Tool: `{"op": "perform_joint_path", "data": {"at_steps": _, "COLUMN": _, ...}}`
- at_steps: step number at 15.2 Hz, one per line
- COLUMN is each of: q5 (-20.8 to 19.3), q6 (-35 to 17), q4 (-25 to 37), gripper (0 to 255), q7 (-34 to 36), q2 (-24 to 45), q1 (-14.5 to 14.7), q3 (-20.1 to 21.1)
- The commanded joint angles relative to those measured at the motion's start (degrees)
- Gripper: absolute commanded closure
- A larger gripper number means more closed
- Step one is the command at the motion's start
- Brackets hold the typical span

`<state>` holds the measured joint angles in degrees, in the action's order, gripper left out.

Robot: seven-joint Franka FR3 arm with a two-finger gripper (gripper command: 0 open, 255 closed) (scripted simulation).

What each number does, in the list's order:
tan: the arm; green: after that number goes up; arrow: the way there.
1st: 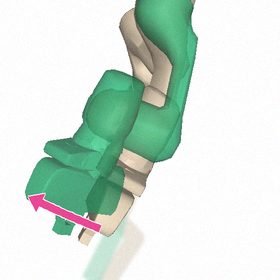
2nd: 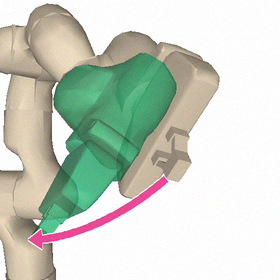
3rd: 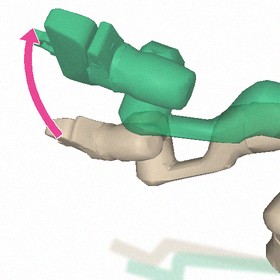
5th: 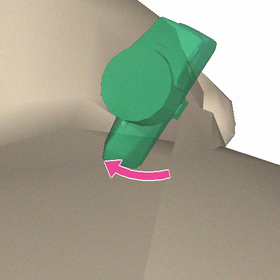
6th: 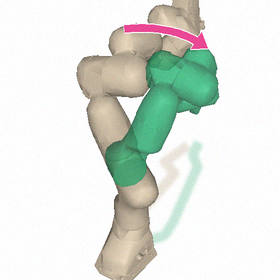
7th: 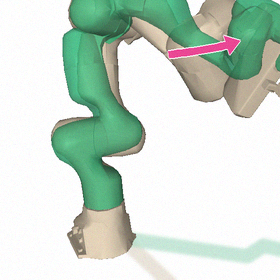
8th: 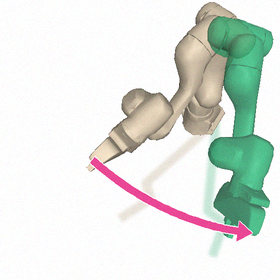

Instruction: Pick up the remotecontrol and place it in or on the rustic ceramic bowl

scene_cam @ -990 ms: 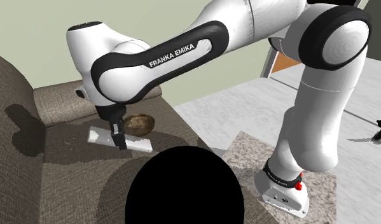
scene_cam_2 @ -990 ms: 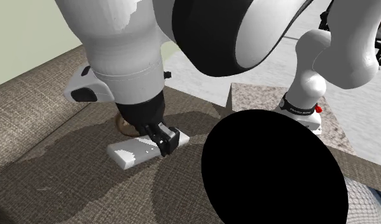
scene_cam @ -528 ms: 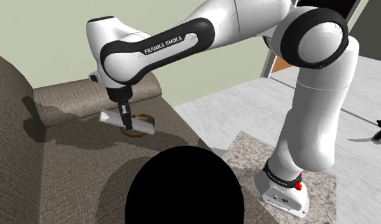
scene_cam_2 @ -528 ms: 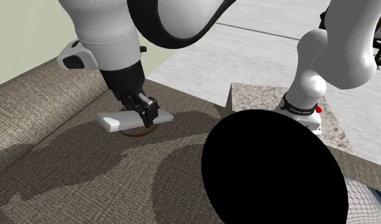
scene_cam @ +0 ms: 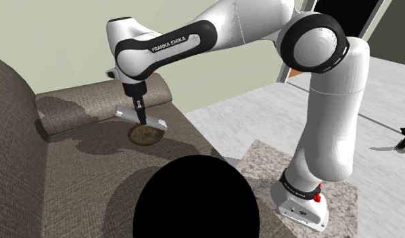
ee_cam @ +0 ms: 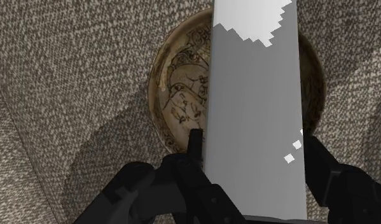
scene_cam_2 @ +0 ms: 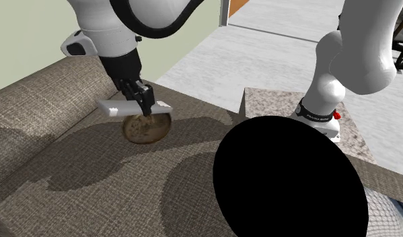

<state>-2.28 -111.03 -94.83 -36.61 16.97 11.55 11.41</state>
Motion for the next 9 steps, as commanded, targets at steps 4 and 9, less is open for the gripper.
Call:
{"op": "perform_joint_path", "data": {"at_steps": 4, "q5": -0.26, "q6": -3.42, "q4": -2.20, "gripper": 255, "q7": -0.01, "q2": 1.19, "q1": -0.02, "q3": -0.12}}
{"op": "perform_joint_path", "data": {"at_steps": 9, "q5": -0.56, "q6": -6.81, "q4": -4.38, "gripper": 255, "q7": 0.13, "q2": 2.43, "q1": 0.03, "q3": -0.23}}
